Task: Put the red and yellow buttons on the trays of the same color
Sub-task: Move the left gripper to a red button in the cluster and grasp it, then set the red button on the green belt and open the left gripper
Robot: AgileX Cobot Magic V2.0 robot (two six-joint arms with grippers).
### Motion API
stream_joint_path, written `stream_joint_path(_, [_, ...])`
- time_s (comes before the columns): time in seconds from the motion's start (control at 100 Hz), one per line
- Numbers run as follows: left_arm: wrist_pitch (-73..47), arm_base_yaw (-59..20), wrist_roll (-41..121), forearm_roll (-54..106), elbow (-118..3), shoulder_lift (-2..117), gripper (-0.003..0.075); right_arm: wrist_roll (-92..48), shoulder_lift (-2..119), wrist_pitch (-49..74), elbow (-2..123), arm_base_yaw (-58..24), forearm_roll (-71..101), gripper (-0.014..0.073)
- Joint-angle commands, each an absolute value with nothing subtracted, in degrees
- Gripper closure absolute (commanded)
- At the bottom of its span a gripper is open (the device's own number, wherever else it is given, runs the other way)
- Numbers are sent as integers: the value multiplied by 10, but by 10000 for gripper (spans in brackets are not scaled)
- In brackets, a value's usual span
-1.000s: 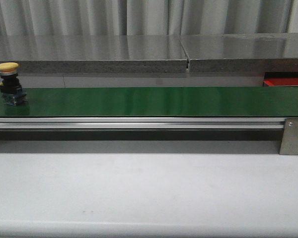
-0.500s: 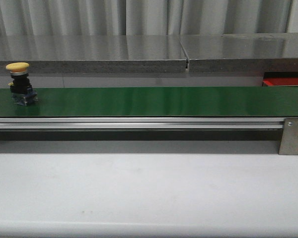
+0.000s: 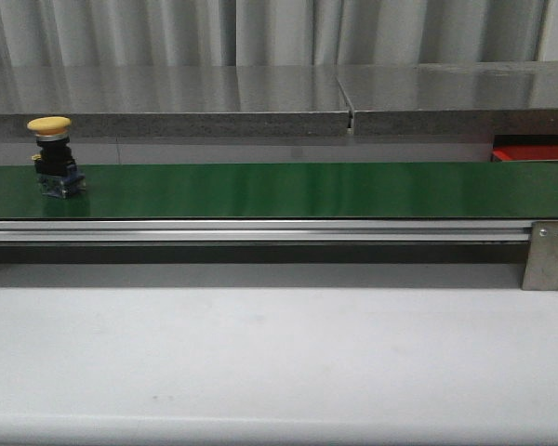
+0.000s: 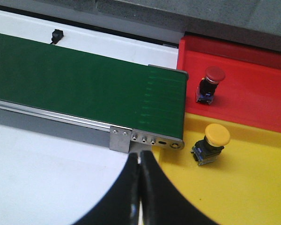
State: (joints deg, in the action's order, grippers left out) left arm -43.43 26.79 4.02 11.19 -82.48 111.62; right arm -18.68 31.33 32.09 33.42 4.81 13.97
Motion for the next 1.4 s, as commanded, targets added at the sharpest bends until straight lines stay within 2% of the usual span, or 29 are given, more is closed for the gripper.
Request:
stream_joint_path(0.0, [-409,269,32,121,-840,1090,121,-189,313,278,350,46,138,712])
stream_joint_path(0.5, [-416,269,32,121,-840,1120,133,-189,313,278,350,46,138,712])
stream_joint_path(0.57, [-419,269,32,122,-840,1121,174,-189,313,278,350,46,138,712])
stream_joint_path(0.69, [-419,269,32,122,-840,1121,290,-189,313,278,350,46,138,712])
stream_joint_path(0.88, [-421,269,32,122,-840,1118,551,-189,313,278,350,46,138,712])
stream_joint_path(1.03, [-426,269,32,121,-842,1098,704,-189,313,278,350,46,138,712])
stream_joint_path(1.1, [-427,269,32,119,-842,1082,741,-189,313,278,350,46,138,712])
stream_joint_path(1.39, [-444,262,38,116,-843,977,741,-189,313,278,350,46,138,712])
